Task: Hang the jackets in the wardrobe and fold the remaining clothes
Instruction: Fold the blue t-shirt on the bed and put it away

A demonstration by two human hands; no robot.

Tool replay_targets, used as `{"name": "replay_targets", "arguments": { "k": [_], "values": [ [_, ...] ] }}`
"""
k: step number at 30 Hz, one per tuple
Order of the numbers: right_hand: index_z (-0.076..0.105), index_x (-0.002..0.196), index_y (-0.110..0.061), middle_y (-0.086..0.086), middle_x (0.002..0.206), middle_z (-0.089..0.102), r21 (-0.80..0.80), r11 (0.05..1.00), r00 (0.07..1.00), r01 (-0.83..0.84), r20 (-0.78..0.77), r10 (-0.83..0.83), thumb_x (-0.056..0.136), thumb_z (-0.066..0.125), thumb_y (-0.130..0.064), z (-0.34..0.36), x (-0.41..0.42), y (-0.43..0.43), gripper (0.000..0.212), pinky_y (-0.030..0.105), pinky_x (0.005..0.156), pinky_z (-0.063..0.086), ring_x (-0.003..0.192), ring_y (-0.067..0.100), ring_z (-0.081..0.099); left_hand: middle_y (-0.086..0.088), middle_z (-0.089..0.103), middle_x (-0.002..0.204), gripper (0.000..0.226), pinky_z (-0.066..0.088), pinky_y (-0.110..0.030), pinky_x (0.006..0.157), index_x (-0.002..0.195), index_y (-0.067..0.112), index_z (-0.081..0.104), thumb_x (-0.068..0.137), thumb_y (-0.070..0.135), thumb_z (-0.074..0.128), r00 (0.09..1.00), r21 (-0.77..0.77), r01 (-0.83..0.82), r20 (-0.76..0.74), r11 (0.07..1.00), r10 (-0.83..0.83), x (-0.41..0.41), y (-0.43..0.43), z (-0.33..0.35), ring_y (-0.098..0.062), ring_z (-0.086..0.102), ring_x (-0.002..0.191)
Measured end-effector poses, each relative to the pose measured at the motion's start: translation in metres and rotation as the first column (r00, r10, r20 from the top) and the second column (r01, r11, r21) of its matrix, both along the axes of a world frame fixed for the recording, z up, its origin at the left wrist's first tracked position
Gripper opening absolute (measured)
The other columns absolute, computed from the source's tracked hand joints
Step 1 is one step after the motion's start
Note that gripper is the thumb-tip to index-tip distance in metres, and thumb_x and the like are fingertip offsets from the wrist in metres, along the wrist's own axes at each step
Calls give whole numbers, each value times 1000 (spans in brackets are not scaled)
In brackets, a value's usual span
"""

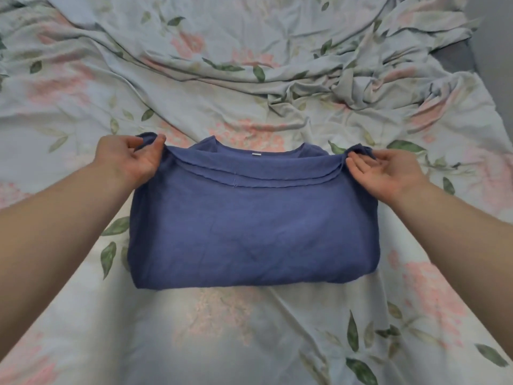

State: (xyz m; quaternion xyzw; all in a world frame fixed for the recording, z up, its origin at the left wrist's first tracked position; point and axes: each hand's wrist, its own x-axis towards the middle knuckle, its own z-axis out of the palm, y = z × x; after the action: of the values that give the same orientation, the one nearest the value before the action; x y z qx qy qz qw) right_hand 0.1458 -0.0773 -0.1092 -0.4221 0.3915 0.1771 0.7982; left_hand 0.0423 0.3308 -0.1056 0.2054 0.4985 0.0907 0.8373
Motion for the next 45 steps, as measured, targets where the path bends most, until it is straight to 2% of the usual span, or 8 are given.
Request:
{"name": "replay_targets", "arguments": {
  "k": [4,7,10,14,22,35,39,45],
  "values": [
    [34,147,2,16,148,43,-130,987,995,-96,10,98,98,35,1,-11,1,17,49,38,101,48,134,28,48,-21,48,136,34,57,-34,89,132,-8,41,101,2,31,991,188,108,-92,976,-92,7,5,-13,-29,56,123],
    [41,142,-15,11,110,62,-363,929,992,-68,75,102,91,43,2,-20,-18,17,54,26,74,57,83,17,67,-8,59,111,39,58,-26,72,132,7,48,93,8,47,965,480,239,-217,844,-150,-21,3,-27,-17,64,89],
    [59,88,-17,5,66,53,-650,758,985,-54,91,148,82,51,-2,-29,-67,1,18,27,47,39,44,13,45,7,60,89,51,50,-31,70,126,18,56,75,20,60,852,685,495,-505,535,-142,-87,-10,-45,-13,58,76],
    [55,72,-17,-3,66,52,-877,408,933,-253,-109,344,84,59,-17,-46,-166,-24,13,34,60,40,66,23,48,6,61,78,38,42,-32,62,93,9,63,68,37,61,749,634,641,-639,433,-174,-187,-38,-67,-16,55,71],
    [64,87,-8,5,95,71,-516,854,988,-68,-153,-14,92,65,-10,-53,-205,-1,6,42,81,57,91,25,68,-5,74,96,10,53,-33,66,97,10,68,89,16,70,768,366,584,-537,725,-348,-216,-58,-78,-22,67,78],
    [59,116,-14,4,104,69,-283,951,957,121,-220,-187,95,60,-5,-38,-200,19,23,35,69,56,87,21,68,-10,69,103,5,55,-38,72,96,11,62,96,10,57,798,289,484,-534,826,-281,-217,-59,-71,-29,65,86],
    [65,104,-15,2,95,72,-229,973,970,14,-234,-69,94,61,-8,-42,-206,12,13,30,65,52,84,18,68,-16,65,103,40,47,-47,86,104,4,60,76,30,72,580,576,809,-815,113,1,-206,-82,-53,-38,57,96],
    [65,105,-11,7,94,73,-107,993,975,41,-214,-64,95,60,-10,-53,-211,0,12,32,67,53,83,21,68,-6,50,142,44,27,-26,109,129,10,58,88,21,70,389,677,524,-730,-516,-562,-93,-161,-45,-26,42,132]
  ]
}}
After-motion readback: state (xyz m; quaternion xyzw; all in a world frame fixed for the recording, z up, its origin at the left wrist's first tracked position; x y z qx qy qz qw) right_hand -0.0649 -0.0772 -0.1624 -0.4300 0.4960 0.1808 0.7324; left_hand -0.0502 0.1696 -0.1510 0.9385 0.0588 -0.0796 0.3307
